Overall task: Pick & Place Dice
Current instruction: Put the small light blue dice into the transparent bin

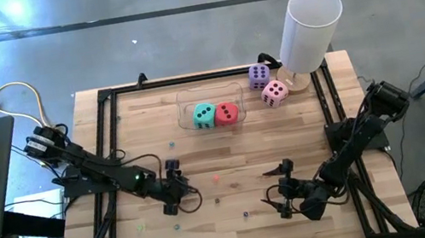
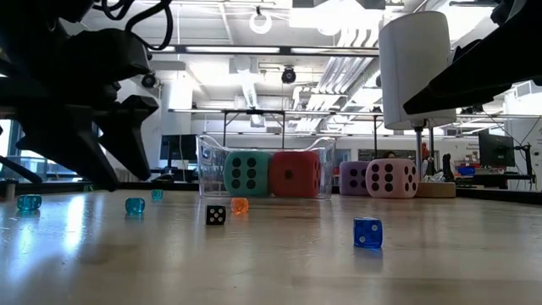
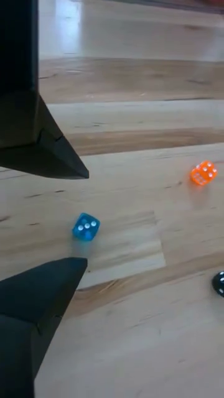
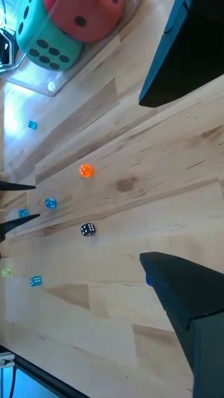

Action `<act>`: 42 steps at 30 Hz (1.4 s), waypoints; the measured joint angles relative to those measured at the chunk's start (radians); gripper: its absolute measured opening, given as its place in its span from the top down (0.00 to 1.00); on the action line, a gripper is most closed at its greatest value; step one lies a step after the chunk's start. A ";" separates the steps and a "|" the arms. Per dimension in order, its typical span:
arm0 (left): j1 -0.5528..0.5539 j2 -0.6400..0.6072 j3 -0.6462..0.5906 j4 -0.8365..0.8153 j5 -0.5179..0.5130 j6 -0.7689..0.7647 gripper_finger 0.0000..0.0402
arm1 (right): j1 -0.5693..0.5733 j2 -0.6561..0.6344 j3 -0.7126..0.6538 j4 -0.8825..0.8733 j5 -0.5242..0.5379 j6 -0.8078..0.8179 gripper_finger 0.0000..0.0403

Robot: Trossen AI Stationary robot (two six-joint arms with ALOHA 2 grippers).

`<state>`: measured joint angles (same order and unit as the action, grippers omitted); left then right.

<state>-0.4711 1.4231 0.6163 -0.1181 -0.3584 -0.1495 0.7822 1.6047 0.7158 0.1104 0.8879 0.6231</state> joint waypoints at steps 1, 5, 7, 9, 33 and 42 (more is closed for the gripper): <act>-0.003 0.000 0.000 0.001 0.000 -0.006 0.47 | 0.000 0.000 0.000 0.000 0.000 0.000 0.03; -0.001 0.000 0.000 0.000 0.011 -0.035 0.47 | -0.009 0.000 0.000 0.000 -0.001 0.000 0.03; 0.005 0.000 0.000 0.000 0.022 -0.038 0.47 | -0.013 0.000 0.000 0.000 -0.007 0.000 0.03; 0.007 0.000 0.000 0.000 0.032 -0.041 0.47 | -0.017 0.000 0.000 0.000 -0.012 0.000 0.03; 0.105 0.077 -0.075 0.200 0.238 -0.043 0.47 | -0.020 0.000 0.000 0.038 -0.054 0.000 0.03; 0.122 0.077 -0.093 0.220 0.256 -0.050 0.47 | -0.020 0.000 0.000 0.038 -0.054 0.000 0.03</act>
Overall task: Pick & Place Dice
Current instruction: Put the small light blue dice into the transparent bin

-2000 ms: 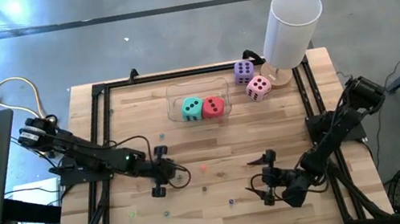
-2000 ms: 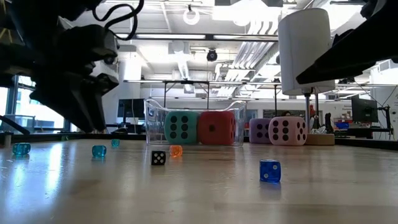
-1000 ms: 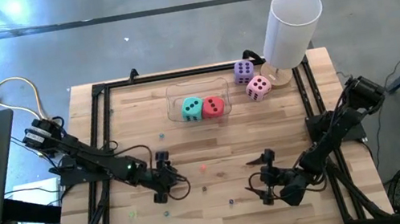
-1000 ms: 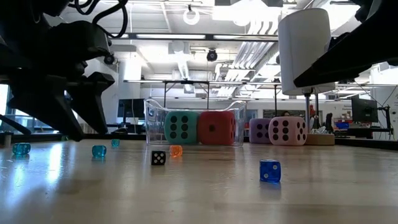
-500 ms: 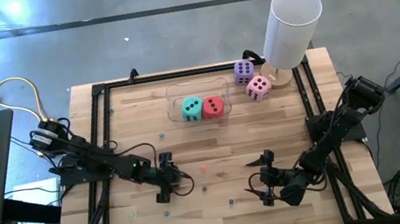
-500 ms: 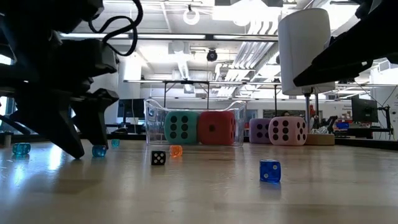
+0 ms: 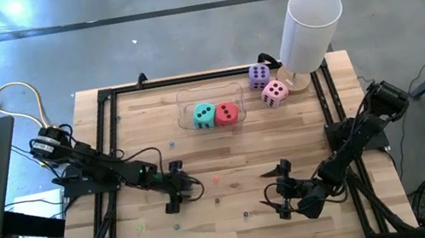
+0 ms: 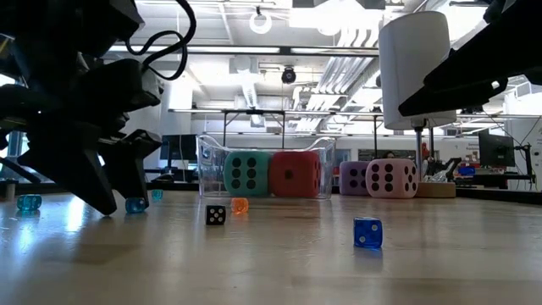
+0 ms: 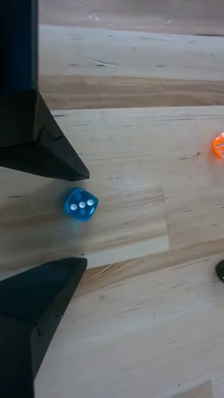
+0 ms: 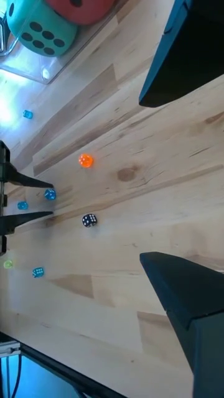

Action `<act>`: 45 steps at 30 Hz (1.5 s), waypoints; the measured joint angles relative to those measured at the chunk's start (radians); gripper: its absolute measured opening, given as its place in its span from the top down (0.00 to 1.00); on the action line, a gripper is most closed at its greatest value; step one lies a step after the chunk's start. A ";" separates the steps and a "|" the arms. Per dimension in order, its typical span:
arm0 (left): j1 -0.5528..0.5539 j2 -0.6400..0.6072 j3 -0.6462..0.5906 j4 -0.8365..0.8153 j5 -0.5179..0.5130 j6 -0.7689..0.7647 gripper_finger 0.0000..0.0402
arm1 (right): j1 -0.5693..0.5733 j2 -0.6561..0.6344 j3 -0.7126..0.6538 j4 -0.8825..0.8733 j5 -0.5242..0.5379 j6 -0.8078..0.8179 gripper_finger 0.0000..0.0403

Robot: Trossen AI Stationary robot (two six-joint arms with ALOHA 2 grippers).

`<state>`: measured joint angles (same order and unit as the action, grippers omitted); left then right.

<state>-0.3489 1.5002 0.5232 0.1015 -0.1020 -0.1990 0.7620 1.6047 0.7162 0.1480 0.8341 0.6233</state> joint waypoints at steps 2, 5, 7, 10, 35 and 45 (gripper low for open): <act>0.000 0.000 0.000 -0.004 0.001 -0.001 0.48 | 0.000 0.000 0.000 0.003 0.000 0.000 0.03; 0.000 0.001 0.000 -0.009 0.001 -0.001 0.51 | 0.000 0.000 0.000 0.011 -0.004 0.000 0.03; 0.001 0.001 0.000 -0.011 0.001 0.001 0.54 | 0.000 0.000 0.000 0.014 -0.007 0.000 0.03; 0.005 0.002 -0.001 -0.013 0.001 0.005 0.59 | 0.000 0.000 0.000 0.014 -0.007 0.000 0.03; 0.044 0.058 -0.003 0.019 0.046 0.052 0.78 | 0.001 0.000 0.000 0.014 -0.027 0.000 0.03; 0.048 0.058 -0.003 0.019 0.048 0.053 0.87 | 0.001 0.000 0.000 0.014 -0.027 0.000 0.03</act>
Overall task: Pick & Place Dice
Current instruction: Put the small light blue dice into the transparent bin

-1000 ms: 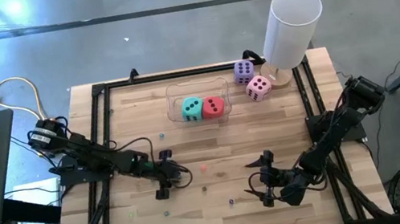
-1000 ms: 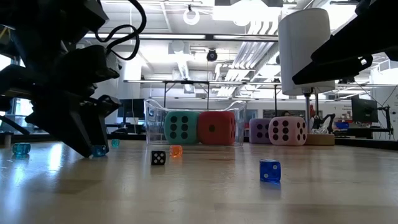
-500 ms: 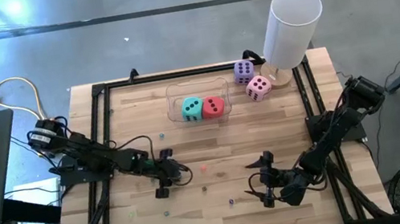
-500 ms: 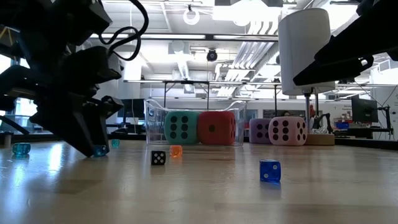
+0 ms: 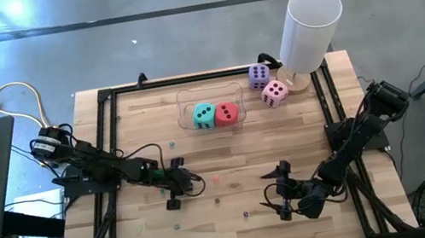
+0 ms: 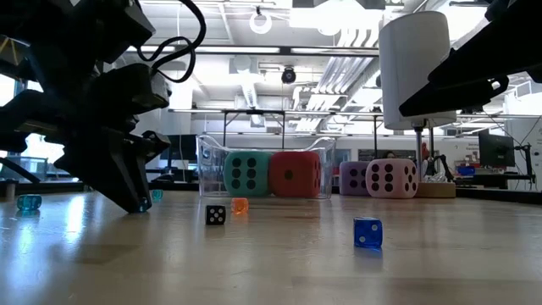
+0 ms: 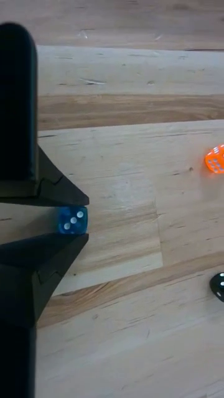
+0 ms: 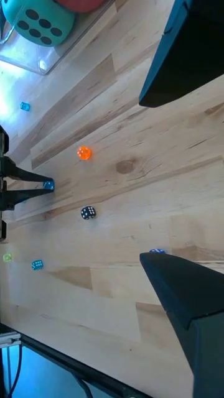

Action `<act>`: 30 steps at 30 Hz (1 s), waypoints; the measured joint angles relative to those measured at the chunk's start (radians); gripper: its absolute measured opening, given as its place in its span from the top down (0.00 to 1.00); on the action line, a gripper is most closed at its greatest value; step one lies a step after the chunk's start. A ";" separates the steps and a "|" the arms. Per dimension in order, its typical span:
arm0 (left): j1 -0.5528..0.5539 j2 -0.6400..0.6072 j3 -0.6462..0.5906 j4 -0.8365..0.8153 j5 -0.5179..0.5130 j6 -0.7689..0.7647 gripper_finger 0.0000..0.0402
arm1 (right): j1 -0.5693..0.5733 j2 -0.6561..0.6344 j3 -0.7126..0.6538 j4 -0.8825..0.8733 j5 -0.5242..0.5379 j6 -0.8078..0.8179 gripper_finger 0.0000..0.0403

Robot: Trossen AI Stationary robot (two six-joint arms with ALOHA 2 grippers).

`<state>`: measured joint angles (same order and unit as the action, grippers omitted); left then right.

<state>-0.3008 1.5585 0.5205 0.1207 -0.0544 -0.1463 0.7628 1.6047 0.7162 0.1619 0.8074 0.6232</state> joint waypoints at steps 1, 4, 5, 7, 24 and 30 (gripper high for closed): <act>0.000 0.000 0.000 0.000 -0.002 0.000 0.87 | 0.000 0.000 0.000 0.000 0.000 0.000 0.03; 0.000 -0.002 0.000 0.003 -0.004 0.000 0.87 | 0.000 0.000 0.000 0.000 0.000 0.000 0.03; 0.000 -0.008 0.000 0.004 -0.005 0.000 0.87 | 0.000 0.000 0.000 0.000 0.000 0.000 0.03; 0.000 -0.027 0.008 -0.001 -0.006 0.000 0.87 | 0.000 0.000 0.000 0.000 0.000 -0.001 0.03; 0.218 -0.193 0.350 -0.407 0.027 0.380 0.87 | -0.011 0.000 0.000 0.012 0.000 -0.015 0.03; 0.445 -0.202 0.403 -0.404 0.124 0.509 0.87 | -0.011 0.000 0.000 0.012 -0.004 -0.002 0.03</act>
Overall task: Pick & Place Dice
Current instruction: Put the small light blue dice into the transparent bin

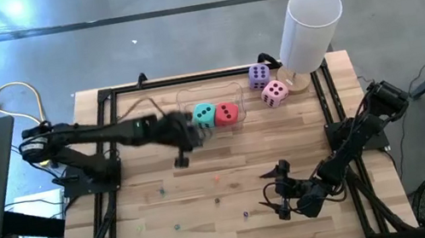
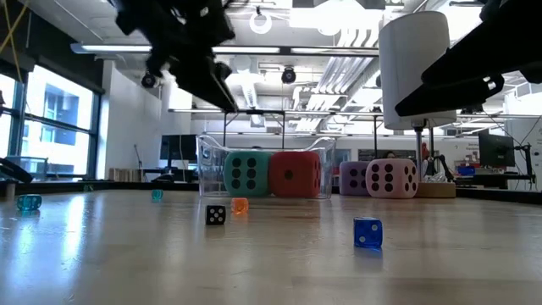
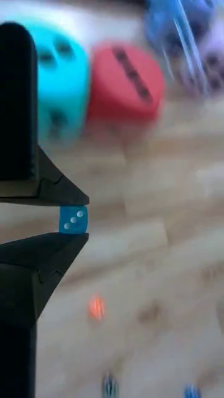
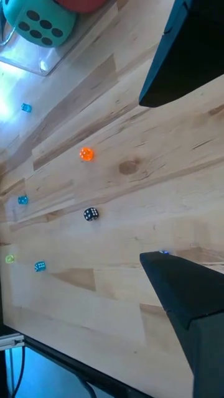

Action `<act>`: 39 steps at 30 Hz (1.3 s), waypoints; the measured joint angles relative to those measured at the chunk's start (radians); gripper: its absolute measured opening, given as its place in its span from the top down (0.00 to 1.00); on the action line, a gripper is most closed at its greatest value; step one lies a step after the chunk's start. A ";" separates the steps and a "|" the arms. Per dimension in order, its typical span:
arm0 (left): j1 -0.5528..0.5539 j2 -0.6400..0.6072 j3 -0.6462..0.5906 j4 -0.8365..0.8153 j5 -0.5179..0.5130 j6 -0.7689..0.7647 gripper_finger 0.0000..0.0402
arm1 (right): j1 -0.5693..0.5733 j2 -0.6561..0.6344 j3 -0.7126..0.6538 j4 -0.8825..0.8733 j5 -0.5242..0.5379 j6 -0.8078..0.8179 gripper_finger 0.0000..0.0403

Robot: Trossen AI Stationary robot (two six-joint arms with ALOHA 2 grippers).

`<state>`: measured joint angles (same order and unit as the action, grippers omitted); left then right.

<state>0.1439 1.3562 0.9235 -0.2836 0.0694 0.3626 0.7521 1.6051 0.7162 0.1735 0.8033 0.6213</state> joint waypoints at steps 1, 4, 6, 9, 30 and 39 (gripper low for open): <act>0.043 0.001 0.000 -0.003 0.022 0.006 0.87 | 0.000 0.000 0.000 0.000 0.000 0.008 0.03; 0.169 0.006 0.001 0.001 0.073 0.006 0.87 | 0.000 0.000 0.000 0.000 0.000 0.014 0.03; 0.241 0.015 0.002 -0.005 0.086 -0.015 0.87 | 0.000 0.004 0.000 0.004 0.000 0.014 0.03; 0.320 0.018 0.002 -0.003 0.128 -0.060 0.86 | 0.000 0.017 0.000 0.020 0.000 0.016 0.03; 0.352 0.067 0.002 0.108 -0.017 -0.085 0.83 | 0.000 0.069 -0.001 0.070 -0.020 0.029 0.03; 0.348 0.136 0.002 0.115 -0.028 -0.074 0.83 | 0.000 0.069 -0.001 0.078 -0.026 0.028 0.03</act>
<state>0.4923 1.4918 0.9253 -0.1688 0.0414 0.2890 0.7525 1.6737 0.7155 0.2517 0.7776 0.6495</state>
